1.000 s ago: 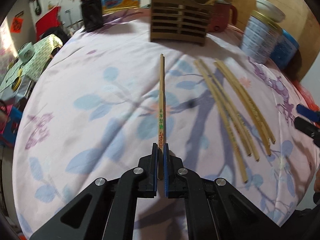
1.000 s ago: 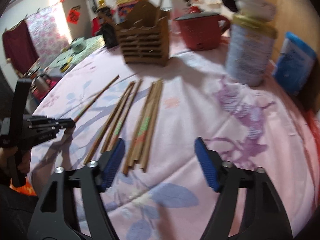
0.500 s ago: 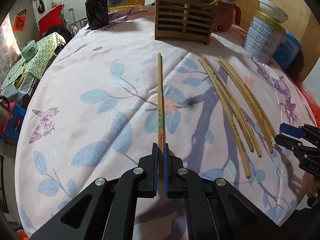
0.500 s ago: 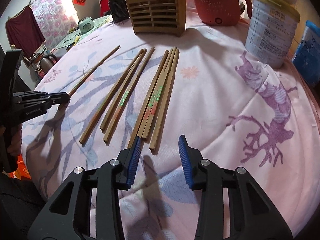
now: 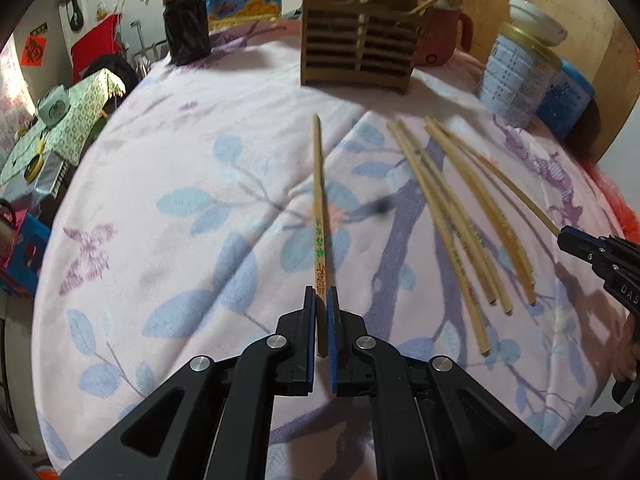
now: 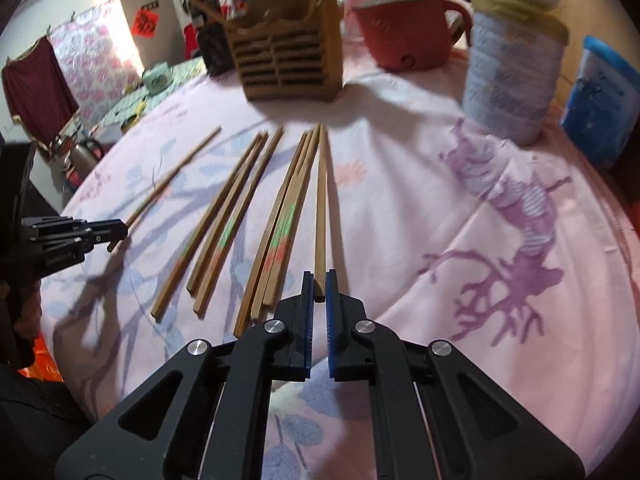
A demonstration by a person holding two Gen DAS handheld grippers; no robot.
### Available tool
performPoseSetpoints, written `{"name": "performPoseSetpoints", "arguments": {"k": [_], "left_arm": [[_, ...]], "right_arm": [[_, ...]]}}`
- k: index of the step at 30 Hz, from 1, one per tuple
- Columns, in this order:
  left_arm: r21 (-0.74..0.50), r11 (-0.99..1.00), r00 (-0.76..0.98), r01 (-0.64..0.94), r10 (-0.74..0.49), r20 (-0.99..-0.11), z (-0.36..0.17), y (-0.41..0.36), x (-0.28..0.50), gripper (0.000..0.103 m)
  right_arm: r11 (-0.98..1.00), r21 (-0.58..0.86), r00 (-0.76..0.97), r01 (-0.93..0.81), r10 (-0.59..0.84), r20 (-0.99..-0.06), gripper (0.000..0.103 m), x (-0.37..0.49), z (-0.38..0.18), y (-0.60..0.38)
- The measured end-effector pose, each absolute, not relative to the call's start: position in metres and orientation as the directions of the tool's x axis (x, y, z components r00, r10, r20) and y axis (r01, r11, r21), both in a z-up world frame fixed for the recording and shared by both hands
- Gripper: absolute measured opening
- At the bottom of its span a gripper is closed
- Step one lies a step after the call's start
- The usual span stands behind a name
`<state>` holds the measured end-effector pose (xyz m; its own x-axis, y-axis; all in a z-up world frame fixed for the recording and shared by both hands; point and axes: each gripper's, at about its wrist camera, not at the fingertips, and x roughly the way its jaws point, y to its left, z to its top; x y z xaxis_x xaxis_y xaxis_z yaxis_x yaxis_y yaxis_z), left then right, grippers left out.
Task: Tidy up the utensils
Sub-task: 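Close the left gripper on a chopstick while the right gripper grasps another, then lift both held chopsticks and carry them above the wooden holder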
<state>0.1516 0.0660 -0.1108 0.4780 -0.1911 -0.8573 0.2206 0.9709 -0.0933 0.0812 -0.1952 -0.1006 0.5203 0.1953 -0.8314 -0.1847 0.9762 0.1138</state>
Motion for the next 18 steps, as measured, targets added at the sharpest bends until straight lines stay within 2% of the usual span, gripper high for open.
{"name": "performPoseSetpoints", "arguments": {"k": [10, 18], "left_arm": [[-0.095, 0.962, 0.576, 0.257, -0.232, -0.784, -0.041, 0.057, 0.163, 0.006], [-0.123, 0.959, 0.592, 0.255, -0.255, -0.764, -0.006, 0.059, 0.170, 0.006]], "right_arm": [[0.979, 0.115, 0.654, -0.171, 0.200, -0.729, 0.007, 0.086, -0.037, -0.204], [0.975, 0.119, 0.735, -0.188, 0.221, -0.641, 0.007, 0.090, 0.010, -0.205]]}}
